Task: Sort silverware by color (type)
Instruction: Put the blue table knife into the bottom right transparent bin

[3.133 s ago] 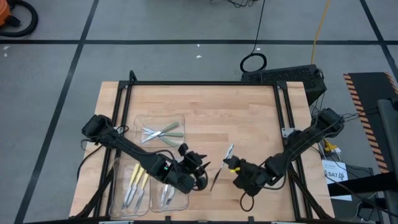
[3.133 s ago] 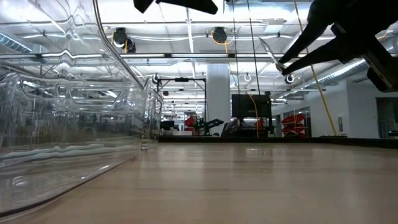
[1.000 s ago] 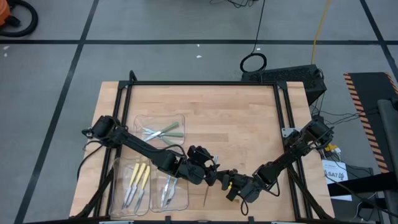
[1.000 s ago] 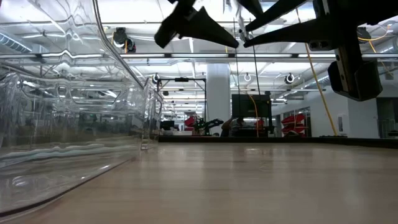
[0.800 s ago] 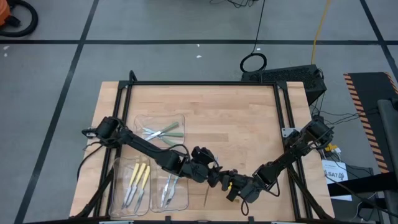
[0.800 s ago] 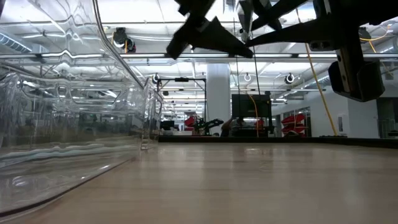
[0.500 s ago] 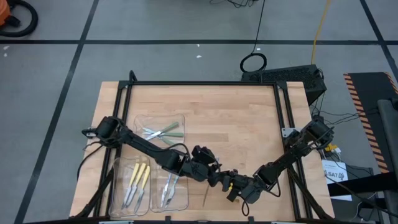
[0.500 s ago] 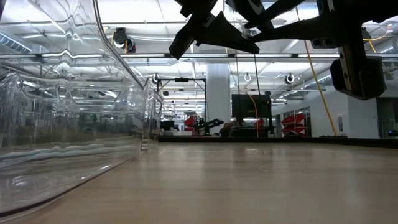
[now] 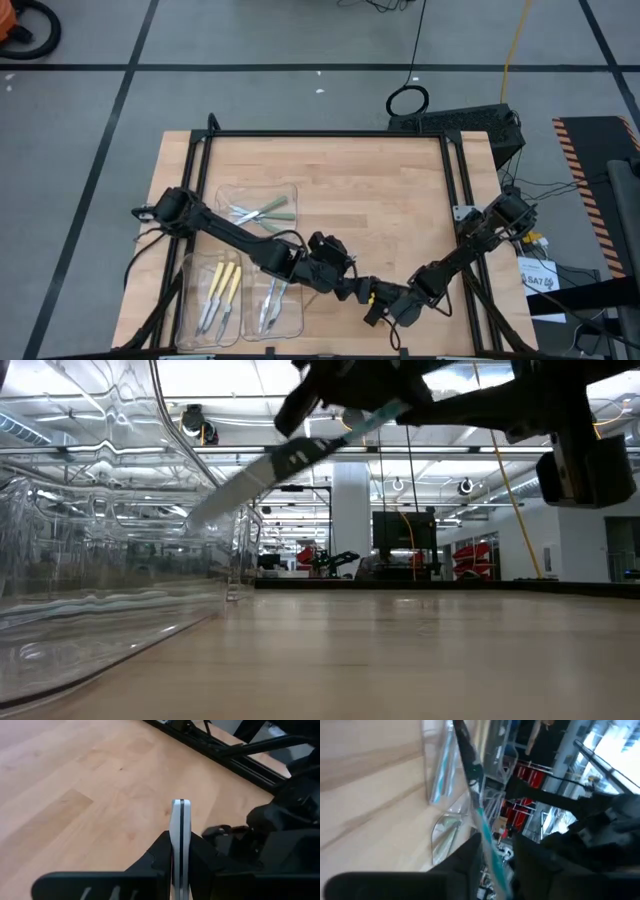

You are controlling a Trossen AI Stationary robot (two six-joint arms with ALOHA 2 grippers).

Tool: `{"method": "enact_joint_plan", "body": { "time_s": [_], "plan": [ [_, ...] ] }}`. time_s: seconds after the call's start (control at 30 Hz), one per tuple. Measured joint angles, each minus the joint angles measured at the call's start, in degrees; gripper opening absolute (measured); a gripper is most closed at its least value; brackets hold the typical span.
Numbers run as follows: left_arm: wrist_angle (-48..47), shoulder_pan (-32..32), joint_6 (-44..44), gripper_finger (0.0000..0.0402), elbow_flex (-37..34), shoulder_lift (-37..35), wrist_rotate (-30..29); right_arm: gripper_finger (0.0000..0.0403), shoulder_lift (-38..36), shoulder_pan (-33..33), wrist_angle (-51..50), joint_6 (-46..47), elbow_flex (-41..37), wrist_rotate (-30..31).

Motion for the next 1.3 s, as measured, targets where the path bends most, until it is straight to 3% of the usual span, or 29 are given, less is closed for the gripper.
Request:
{"method": "enact_joint_plan", "body": {
  "time_s": [0.13, 0.37, 0.53, 0.63, 0.77, 0.87, 1.0, 1.1, 1.3],
  "plan": [
    [-8.87, -1.44, -0.15, 0.0039, 5.67, -0.04, -1.42, 0.0137, -0.08, 0.00, 1.72, 1.24, 0.00, 0.34],
    [-30.02, -6.11, -2.81, 0.0039, 19.92, -0.04, -11.99, 0.0165, -3.11, 2.75, 1.69, 1.13, 0.00, 3.16],
    [-46.25, -10.42, -10.74, 0.0039, 29.93, -0.09, -18.58, 0.0159, -7.04, 6.40, 1.45, 0.59, 0.00, 7.01],
    [-58.19, -13.05, -21.18, 0.0039, 33.66, -0.10, -22.24, 0.0154, -10.03, 8.81, -2.37, 1.51, 0.00, 9.10],
    [-73.44, -15.70, -41.18, 0.0039, 31.98, -0.17, -25.64, 0.0151, -13.98, 11.09, -4.73, 7.32, 0.00, 11.83],
    [-77.54, -16.01, -52.10, 0.0039, 27.46, 0.43, -25.26, 0.0151, -16.48, 12.10, -4.81, 16.10, 0.00, 16.34],
    [-75.91, -14.90, -57.55, 0.0039, 21.96, 0.55, -21.11, 0.0150, -19.65, 11.68, -6.72, 27.36, 0.00, 21.53],
    [-76.00, -12.89, -59.87, 0.0039, 18.22, 0.51, -14.99, 0.0150, -21.73, 11.34, -11.47, 34.47, 0.00, 21.29],
    [-72.56, -9.78, -58.53, 0.0039, 13.99, 0.57, -9.97, 0.0150, -25.05, 11.41, -21.06, 44.77, 0.00, 21.28]
  ]
}}
